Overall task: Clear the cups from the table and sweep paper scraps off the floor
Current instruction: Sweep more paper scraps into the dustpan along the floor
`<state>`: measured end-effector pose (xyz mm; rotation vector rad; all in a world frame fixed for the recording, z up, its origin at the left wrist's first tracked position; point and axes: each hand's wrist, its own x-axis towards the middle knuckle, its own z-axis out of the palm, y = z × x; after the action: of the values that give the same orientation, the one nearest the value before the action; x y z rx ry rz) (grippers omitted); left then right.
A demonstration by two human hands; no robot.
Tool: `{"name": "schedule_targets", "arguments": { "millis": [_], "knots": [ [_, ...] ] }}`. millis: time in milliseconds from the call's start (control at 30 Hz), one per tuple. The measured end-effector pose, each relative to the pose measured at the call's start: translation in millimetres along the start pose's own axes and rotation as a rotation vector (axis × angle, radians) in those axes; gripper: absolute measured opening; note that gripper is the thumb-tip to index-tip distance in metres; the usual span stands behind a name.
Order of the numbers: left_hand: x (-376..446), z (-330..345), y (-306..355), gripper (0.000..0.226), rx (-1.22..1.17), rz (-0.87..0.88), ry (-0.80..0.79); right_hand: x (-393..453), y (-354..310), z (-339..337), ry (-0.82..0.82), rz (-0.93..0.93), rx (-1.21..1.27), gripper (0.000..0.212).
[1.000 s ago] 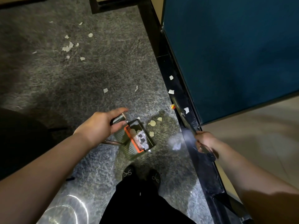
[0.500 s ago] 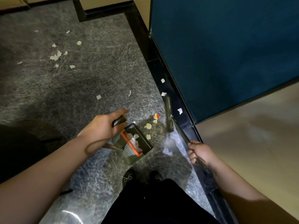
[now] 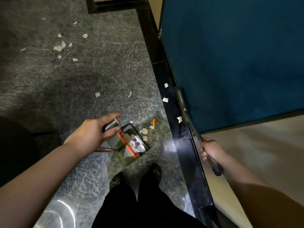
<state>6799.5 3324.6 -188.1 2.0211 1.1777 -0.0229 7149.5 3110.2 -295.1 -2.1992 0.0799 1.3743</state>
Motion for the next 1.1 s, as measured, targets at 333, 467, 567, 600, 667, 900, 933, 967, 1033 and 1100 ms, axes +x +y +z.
{"name": "schedule_targets", "arguments": {
  "millis": [333, 467, 567, 600, 667, 900, 933, 967, 1033, 1100],
  "knots": [
    [-4.9, 3.4, 5.8, 0.058, 0.04, -0.022, 0.018, 41.8, -37.6, 1.3, -0.113, 0.061, 0.121, 0.026],
    [-6.4, 8.5, 6.3, 0.059, 0.039, -0.032, 0.032, 23.7, -32.7, 0.5, -0.181, 0.136, 0.255, 0.027],
    [-7.9, 7.0, 3.9, 0.056, 0.023, -0.029, 0.022, 6.7, -27.6, -4.0, -0.253, 0.214, 0.385, 0.029],
    [-8.3, 5.5, 3.4, 0.055, 0.021, -0.031, 0.017, 1.4, -26.9, -5.1, -0.268, 0.23, 0.4, 0.029],
    [-8.5, 2.6, 2.0, 0.05, 0.015, -0.031, 0.009, -8.5, -23.9, -4.4, -0.271, 0.227, 0.375, 0.028],
    [-8.2, -1.1, 0.5, 0.047, -0.003, -0.047, 0.004, -15.3, -13.9, -2.4, -0.192, 0.158, 0.167, 0.026],
    [-9.4, -0.7, -0.7, 0.048, 0.0, -0.047, 0.007, -13.2, -16.2, -0.6, -0.192, 0.169, 0.172, 0.026],
    [-10.1, -0.2, -1.7, 0.049, 0.004, -0.048, 0.012, -11.3, -19.3, 2.2, -0.201, 0.187, 0.187, 0.027],
    [-12.3, 0.9, -5.4, 0.051, 0.018, -0.054, 0.027, -10.4, -24.8, 12.6, -0.245, 0.234, 0.214, 0.028],
    [-15.0, 1.6, -9.2, 0.051, 0.03, -0.061, 0.036, -12.8, -27.4, 26.9, -0.297, 0.247, 0.156, 0.029]
  ]
}}
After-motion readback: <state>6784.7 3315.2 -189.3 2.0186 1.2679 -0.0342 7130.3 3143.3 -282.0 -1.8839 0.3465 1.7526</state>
